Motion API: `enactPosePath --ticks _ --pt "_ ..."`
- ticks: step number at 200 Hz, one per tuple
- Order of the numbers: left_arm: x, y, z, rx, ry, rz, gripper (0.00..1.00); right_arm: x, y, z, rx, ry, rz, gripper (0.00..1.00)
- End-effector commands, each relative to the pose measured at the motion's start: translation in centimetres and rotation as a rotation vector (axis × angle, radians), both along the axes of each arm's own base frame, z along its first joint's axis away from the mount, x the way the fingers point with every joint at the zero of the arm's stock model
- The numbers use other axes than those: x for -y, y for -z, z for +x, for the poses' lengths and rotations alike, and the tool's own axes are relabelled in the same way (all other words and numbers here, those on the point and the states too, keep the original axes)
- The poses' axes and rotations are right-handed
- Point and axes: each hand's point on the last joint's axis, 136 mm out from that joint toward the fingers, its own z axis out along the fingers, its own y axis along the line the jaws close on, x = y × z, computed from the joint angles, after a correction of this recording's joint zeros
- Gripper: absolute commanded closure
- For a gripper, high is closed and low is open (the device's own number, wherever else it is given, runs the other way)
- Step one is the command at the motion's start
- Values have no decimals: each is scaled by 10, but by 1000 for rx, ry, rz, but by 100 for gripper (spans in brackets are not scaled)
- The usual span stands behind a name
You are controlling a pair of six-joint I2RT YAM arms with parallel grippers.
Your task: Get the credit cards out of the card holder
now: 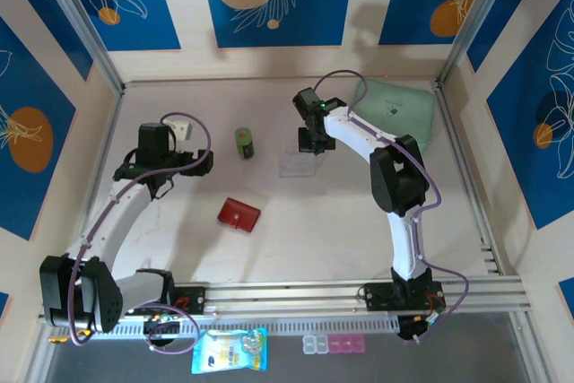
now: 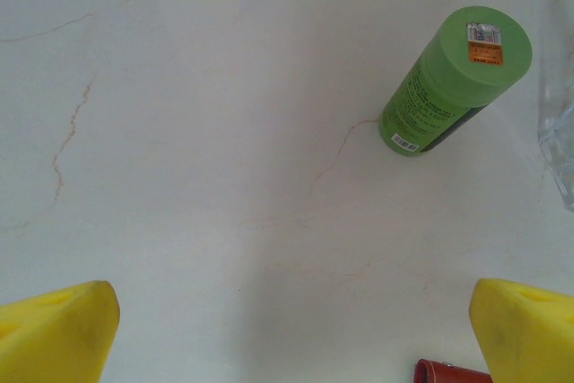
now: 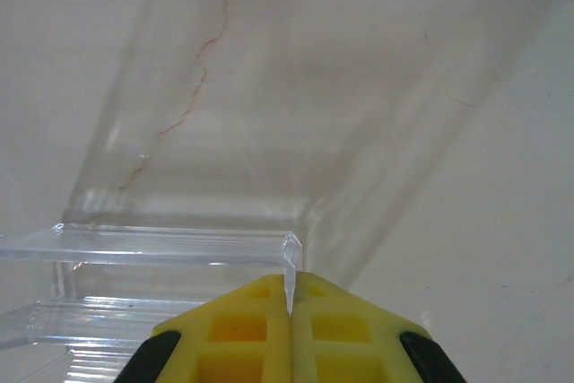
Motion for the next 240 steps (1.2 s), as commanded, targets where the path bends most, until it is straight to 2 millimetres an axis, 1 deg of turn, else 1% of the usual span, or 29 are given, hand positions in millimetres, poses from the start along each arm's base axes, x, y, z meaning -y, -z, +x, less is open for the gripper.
enactPosePath --ticks 1,36,72,102,131,164,198,219,240 --pt "1 4 2 -12 -1 -25 0 -2 -15 5 31 -6 -8 92" --pt "3 3 2 -15 4 -36 0 -2 -32 6 56 -14 -5 88" --pt "5 4 2 -17 10 -45 0 -2 -43 4 69 -16 11 88" --pt "5 3 1 -16 11 -48 0 -3 -39 3 62 -13 25 89" --pt "5 2 0 -11 10 -48 0 -4 -27 0 35 9 67 90" --pt "4 1 0 -10 9 -46 0 1 -17 -2 19 28 64 91" --pt "4 1 0 -9 8 -46 0 1 -18 -3 22 36 70 89" --pt "5 2 0 -13 13 -49 0 1 -25 -2 35 34 75 83" --pt "8 3 -1 -17 22 -60 0 1 -34 -1 50 31 81 81"
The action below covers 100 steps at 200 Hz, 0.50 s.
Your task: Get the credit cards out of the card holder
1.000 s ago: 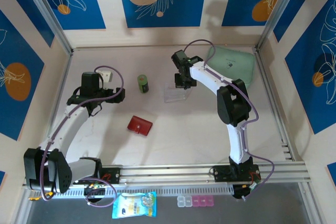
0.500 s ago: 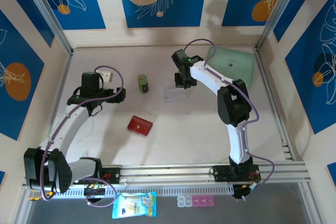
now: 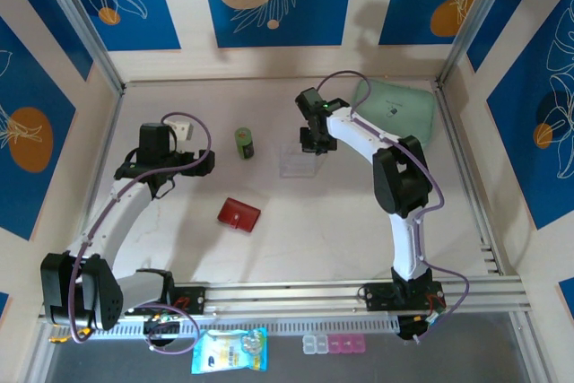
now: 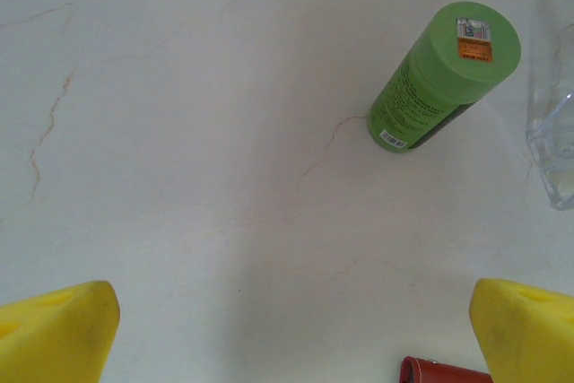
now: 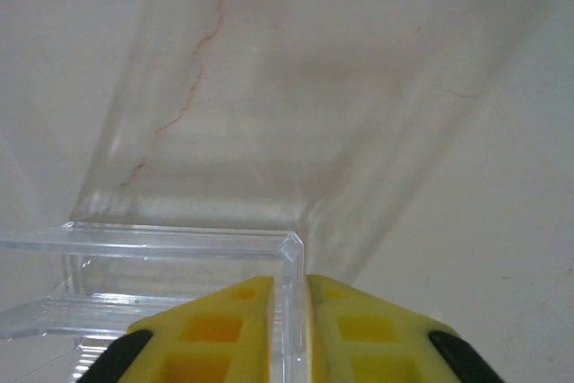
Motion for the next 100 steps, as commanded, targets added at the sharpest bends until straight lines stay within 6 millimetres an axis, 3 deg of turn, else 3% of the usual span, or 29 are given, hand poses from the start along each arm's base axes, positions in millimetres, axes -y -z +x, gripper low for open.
enactPosePath --ticks 1,63,100 --pt "3 -1 0 1 16 -31 0 -2 -31 1 48 11 48 80" --pt "17 0 -6 -78 4 -129 4 -7 -67 -6 102 2 91 75" --pt "50 5 -15 -148 30 -262 6 -9 -77 -22 133 9 132 73"
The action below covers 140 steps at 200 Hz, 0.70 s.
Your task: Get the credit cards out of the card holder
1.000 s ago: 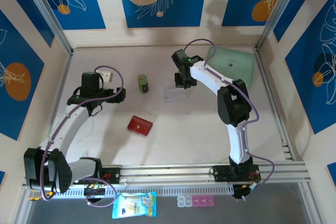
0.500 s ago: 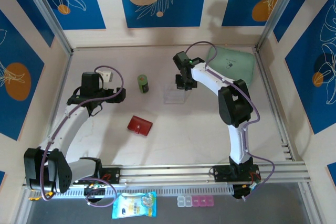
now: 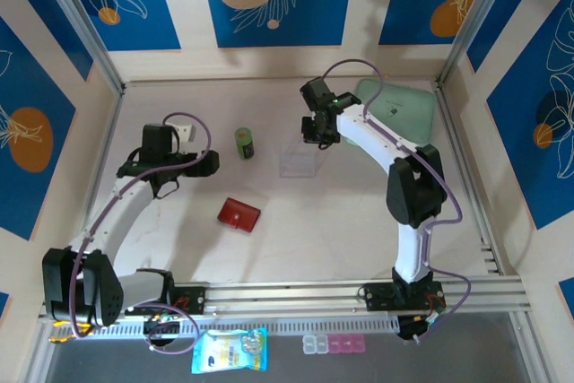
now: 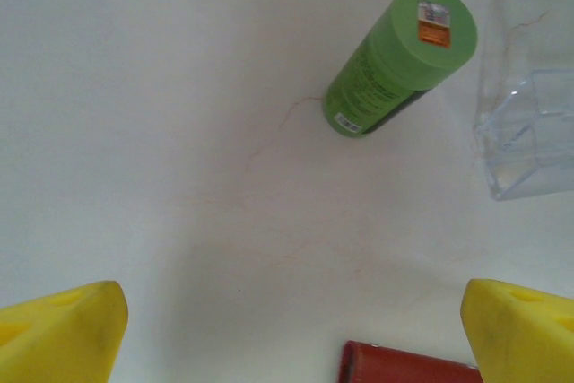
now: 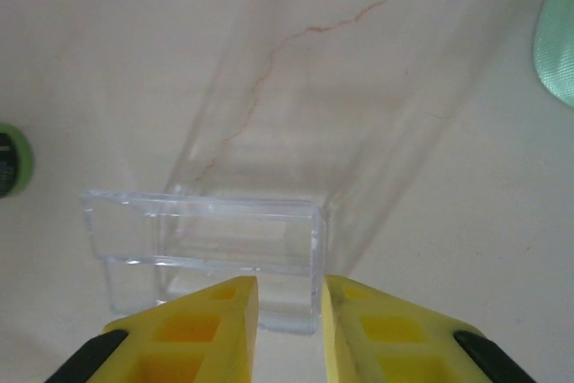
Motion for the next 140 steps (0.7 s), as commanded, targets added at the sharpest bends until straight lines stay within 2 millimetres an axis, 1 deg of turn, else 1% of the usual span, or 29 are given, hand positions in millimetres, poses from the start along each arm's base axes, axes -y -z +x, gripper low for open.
enactPosePath --ticks 1,20,41,80,104,122,140 --pt "28 -4 -7 -65 23 -123 6 -4 -17 -18 18 8 57 73" --pt "50 4 -16 -119 71 -137 7 -6 -15 -29 15 11 91 72" --pt "75 17 -25 -167 132 -124 9 -3 -10 -39 15 21 103 71" --pt "117 42 -43 -245 240 -40 11 6 -2 -57 4 38 118 71" --pt "125 62 -47 -296 263 -31 11 9 -2 -64 12 47 141 71" --pt "136 78 -53 -350 328 -55 9 10 -1 -68 14 52 148 70" --pt "142 92 -57 -406 365 -67 9 13 1 -73 12 52 141 70"
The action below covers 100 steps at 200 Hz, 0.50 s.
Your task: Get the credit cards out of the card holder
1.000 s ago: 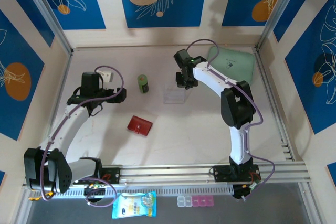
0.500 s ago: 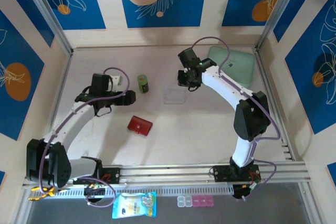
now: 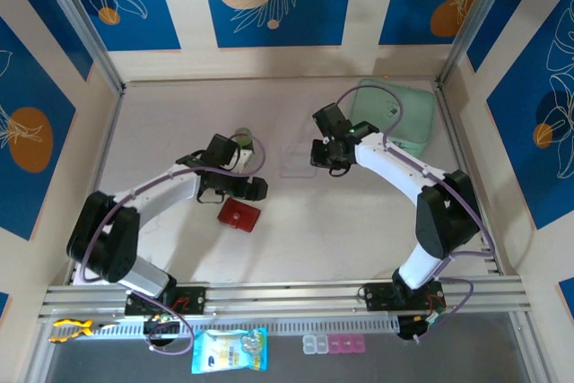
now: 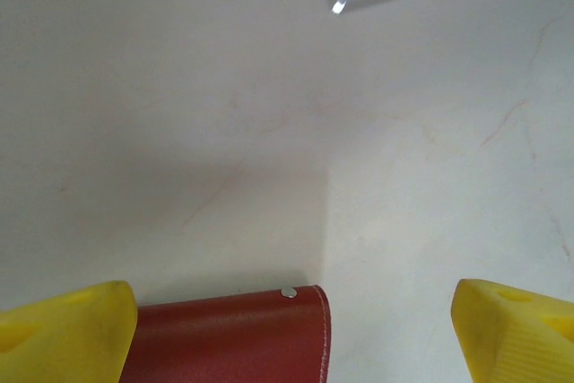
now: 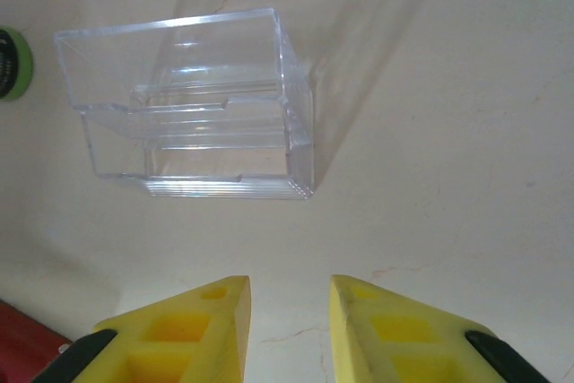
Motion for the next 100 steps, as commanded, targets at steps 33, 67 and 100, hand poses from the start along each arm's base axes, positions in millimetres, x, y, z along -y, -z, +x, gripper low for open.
enactPosePath --ticks 33,67,100 --pt "7 27 -6 -101 88 25 8 3 -8 -13 28 22 40 69" --pt "-6 33 -14 -136 77 93 7 11 -4 -24 28 39 31 67" --pt "-18 33 -28 -150 55 116 5 17 -3 -31 31 47 31 66"
